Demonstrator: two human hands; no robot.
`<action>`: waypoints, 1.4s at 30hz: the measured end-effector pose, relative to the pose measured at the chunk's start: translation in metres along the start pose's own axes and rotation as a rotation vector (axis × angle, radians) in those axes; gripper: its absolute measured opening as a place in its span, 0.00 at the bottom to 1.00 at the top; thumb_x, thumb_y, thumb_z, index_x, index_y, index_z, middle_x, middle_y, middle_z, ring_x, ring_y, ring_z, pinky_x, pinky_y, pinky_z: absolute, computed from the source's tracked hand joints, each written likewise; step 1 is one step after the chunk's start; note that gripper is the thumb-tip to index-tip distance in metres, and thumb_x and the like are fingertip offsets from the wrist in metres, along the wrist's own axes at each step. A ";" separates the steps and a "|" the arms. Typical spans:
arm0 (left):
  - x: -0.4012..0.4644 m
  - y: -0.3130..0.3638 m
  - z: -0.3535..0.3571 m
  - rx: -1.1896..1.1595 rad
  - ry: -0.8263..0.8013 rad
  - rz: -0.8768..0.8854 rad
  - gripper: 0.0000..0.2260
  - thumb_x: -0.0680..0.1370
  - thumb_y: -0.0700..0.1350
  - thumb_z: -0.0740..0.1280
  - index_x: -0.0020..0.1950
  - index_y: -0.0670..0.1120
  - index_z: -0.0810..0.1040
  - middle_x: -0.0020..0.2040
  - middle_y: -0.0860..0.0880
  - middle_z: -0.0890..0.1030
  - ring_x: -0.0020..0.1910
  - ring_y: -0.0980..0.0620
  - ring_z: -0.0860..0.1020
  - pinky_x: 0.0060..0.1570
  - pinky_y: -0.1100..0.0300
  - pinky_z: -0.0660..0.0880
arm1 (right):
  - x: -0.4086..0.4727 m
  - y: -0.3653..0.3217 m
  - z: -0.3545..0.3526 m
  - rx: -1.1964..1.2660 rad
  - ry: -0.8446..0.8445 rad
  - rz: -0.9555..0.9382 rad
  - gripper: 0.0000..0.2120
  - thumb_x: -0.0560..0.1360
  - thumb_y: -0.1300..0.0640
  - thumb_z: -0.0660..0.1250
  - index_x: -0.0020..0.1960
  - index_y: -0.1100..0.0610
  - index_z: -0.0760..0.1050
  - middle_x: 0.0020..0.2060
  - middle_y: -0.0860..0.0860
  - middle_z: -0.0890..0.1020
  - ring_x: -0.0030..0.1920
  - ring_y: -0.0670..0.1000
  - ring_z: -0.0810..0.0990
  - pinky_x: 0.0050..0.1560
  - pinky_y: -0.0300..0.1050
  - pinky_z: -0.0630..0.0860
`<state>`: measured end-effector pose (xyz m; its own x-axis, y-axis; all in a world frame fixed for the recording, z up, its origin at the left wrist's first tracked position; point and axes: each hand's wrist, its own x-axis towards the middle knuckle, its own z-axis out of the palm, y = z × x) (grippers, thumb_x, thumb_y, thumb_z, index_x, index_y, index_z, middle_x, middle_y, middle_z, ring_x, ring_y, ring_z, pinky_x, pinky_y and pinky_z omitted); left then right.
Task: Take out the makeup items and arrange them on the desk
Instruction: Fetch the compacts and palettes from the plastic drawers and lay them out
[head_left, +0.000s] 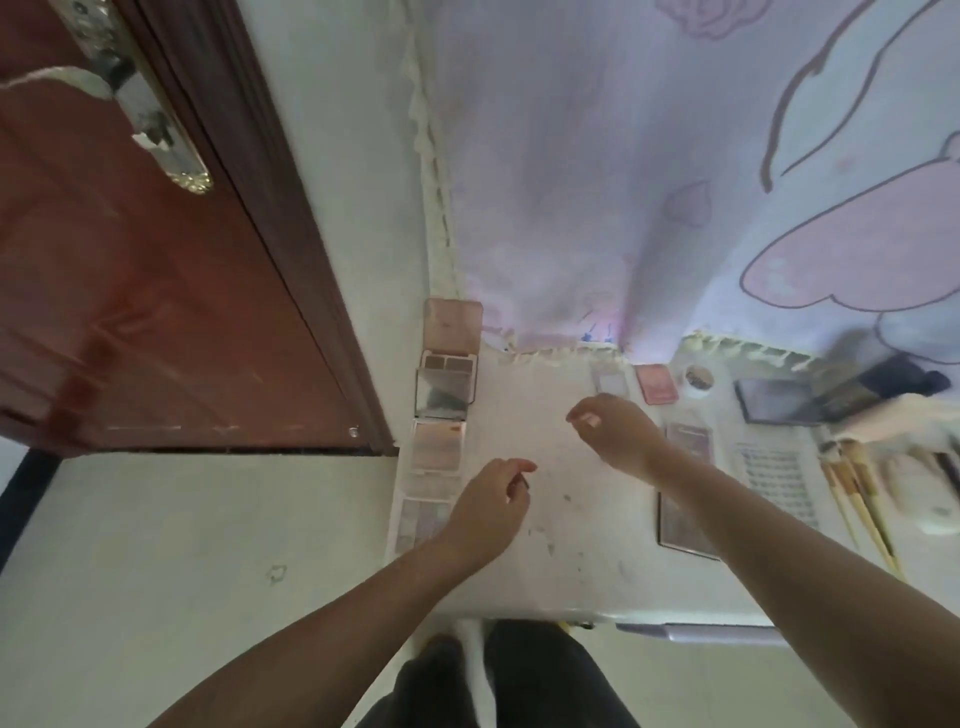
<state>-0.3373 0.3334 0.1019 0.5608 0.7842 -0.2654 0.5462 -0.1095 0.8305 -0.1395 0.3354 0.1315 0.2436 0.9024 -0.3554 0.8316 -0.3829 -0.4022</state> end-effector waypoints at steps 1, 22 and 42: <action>0.012 0.006 0.010 -0.007 -0.067 -0.042 0.15 0.81 0.40 0.56 0.66 0.44 0.72 0.61 0.46 0.76 0.60 0.49 0.74 0.62 0.60 0.70 | 0.000 0.014 -0.005 -0.017 -0.012 0.014 0.09 0.77 0.55 0.61 0.54 0.49 0.77 0.58 0.48 0.76 0.60 0.52 0.75 0.57 0.44 0.72; 0.089 0.068 0.044 -1.441 -0.234 -0.537 0.23 0.78 0.57 0.58 0.65 0.42 0.74 0.54 0.41 0.81 0.49 0.48 0.81 0.52 0.54 0.79 | 0.024 0.051 -0.042 0.230 -0.161 -0.292 0.26 0.65 0.41 0.70 0.58 0.50 0.66 0.55 0.46 0.75 0.53 0.48 0.76 0.55 0.50 0.76; 0.095 0.022 0.021 -1.682 0.264 -0.741 0.13 0.81 0.47 0.59 0.57 0.37 0.73 0.59 0.33 0.75 0.51 0.37 0.77 0.53 0.45 0.75 | 0.128 -0.002 -0.054 0.508 -0.254 -0.165 0.07 0.78 0.54 0.64 0.45 0.54 0.79 0.40 0.54 0.80 0.40 0.52 0.78 0.44 0.48 0.76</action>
<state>-0.2588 0.3929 0.0851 0.3358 0.4637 -0.8199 -0.6042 0.7738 0.1902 -0.0826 0.4626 0.1320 -0.0480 0.9064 -0.4196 0.4901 -0.3446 -0.8007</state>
